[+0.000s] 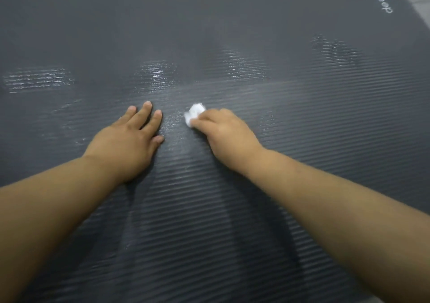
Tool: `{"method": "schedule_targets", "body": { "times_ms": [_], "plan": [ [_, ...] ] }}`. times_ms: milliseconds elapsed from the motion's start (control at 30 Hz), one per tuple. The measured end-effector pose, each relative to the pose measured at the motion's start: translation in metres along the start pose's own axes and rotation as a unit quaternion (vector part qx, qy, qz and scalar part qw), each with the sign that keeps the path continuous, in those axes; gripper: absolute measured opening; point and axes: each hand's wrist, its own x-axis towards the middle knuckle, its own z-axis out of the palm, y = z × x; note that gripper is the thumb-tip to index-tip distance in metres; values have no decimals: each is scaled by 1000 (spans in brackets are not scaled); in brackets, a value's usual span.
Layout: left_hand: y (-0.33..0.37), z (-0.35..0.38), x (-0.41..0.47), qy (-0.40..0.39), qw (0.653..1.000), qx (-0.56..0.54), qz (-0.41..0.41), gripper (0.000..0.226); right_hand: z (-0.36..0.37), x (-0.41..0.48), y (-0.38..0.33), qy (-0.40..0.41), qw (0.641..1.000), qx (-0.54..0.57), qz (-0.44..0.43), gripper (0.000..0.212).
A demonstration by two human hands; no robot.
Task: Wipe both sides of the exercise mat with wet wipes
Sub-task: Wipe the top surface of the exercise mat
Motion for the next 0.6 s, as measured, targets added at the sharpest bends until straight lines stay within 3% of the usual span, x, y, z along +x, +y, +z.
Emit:
{"method": "schedule_targets", "body": {
  "times_ms": [67, 100, 167, 233, 267, 333, 400, 500, 533, 600],
  "plan": [
    [0, -1, 1, -11, 1000, 0, -2, 59, -20, -8, 28, -49, 996, -51, -60, 28],
    [1, -1, 1, -16, 1000, 2, -2, 59, -36, -12, 49, -43, 996, -74, -14, 29],
    [2, -2, 1, -21, 1000, 17, -1, 59, -74, -25, 95, 16, 970, -140, 198, 35],
    [4, -6, 1, -29, 999, 29, -5, 58, -103, -46, 122, 26, 893, -159, 420, 34],
    [6, -8, 0, -34, 999, 34, -7, 58, -103, -51, 120, 38, 869, -152, 469, 29],
    [10, -11, -1, -45, 998, 43, -11, 57, -88, -49, 93, 84, 864, -91, 487, 24],
    [13, -12, -1, -47, 998, 47, -13, 57, -56, -44, 45, 92, 904, -50, 414, 24],
    [15, -15, -5, -55, 998, -11, -24, 57, -22, -55, -43, -11, 991, 4, 131, 35],
    [16, -17, -10, -59, 997, -34, -21, 58, -21, -64, -52, -58, 997, 12, 50, 36],
    [22, -17, -25, -76, 995, -69, 3, 63, -31, -76, -27, -103, 995, -8, -7, 36]
  ]
}}
